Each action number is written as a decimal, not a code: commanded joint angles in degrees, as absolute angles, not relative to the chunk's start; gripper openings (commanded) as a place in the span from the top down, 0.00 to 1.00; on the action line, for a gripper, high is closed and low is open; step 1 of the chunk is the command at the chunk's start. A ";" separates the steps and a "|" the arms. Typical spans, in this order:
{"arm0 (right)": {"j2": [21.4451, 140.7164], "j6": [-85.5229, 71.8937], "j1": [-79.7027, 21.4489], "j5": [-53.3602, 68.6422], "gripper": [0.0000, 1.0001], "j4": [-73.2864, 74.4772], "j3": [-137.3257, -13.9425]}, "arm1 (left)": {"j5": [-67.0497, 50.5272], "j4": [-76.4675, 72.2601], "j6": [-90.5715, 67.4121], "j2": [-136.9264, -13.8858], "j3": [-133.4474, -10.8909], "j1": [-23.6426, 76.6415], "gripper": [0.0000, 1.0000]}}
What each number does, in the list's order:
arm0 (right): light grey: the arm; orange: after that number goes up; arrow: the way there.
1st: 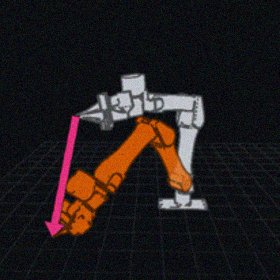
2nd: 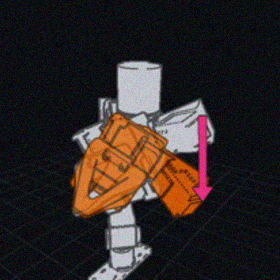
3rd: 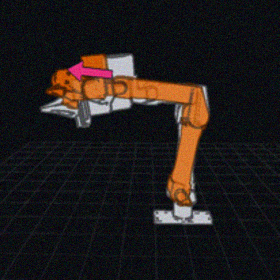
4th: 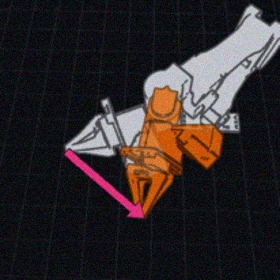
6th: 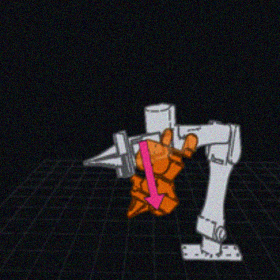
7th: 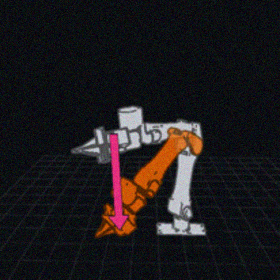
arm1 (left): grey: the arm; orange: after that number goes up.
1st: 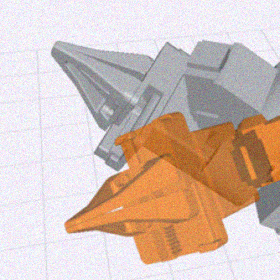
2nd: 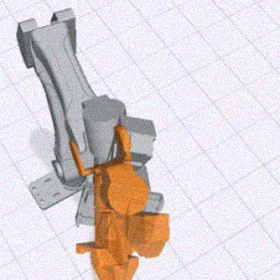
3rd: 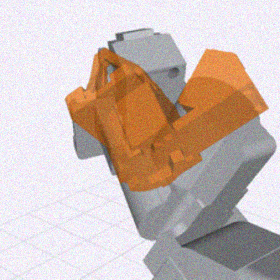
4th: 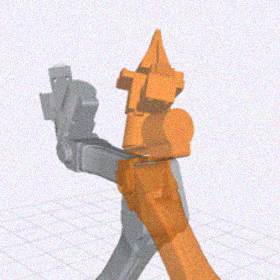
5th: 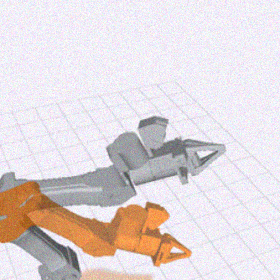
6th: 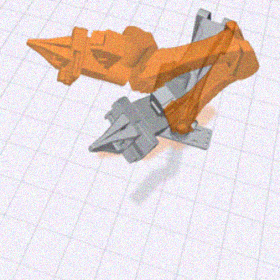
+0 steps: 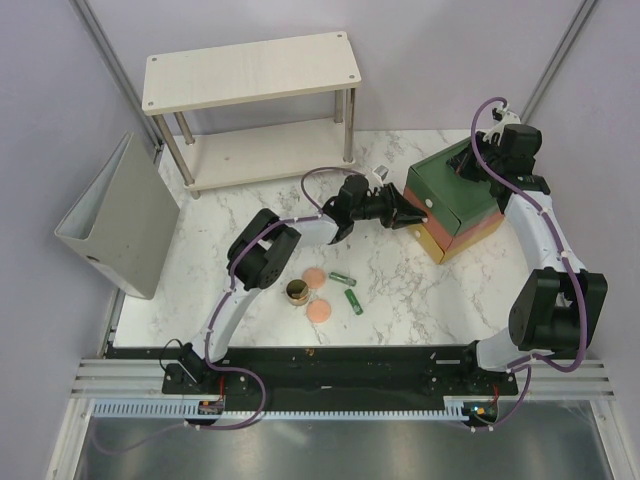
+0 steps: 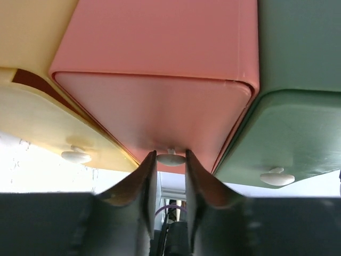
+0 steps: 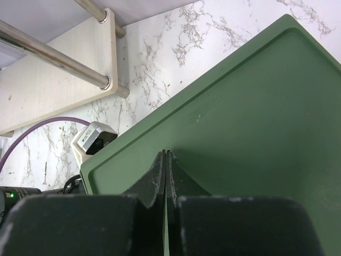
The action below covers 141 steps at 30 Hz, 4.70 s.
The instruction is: Organize the makeup
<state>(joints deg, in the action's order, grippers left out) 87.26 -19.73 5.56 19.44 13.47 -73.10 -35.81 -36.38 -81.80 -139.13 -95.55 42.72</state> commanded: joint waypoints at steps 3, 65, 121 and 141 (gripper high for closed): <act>91.67 -17.31 4.92 17.58 1.00 31.73 -68.03 | -35.51 -36.56 -82.88 -139.57 -97.30 43.77 0.93; 92.11 -17.23 4.92 17.75 1.00 31.46 -67.59 | -26.90 -44.30 -89.38 -139.31 -92.46 45.09 0.58; 92.29 -17.14 4.92 18.11 1.00 31.20 -66.97 | -24.26 -50.19 -91.32 -137.81 -90.26 45.97 0.55; 92.72 -17.14 4.83 18.02 1.00 31.11 -66.97 | -21.71 -47.99 -89.91 -135.35 -84.91 46.14 0.51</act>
<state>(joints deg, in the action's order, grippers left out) 87.33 -19.53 5.50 19.64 12.53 -72.62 -25.28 -47.99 -89.52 -136.38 -86.59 46.13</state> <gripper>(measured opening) 0.006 0.467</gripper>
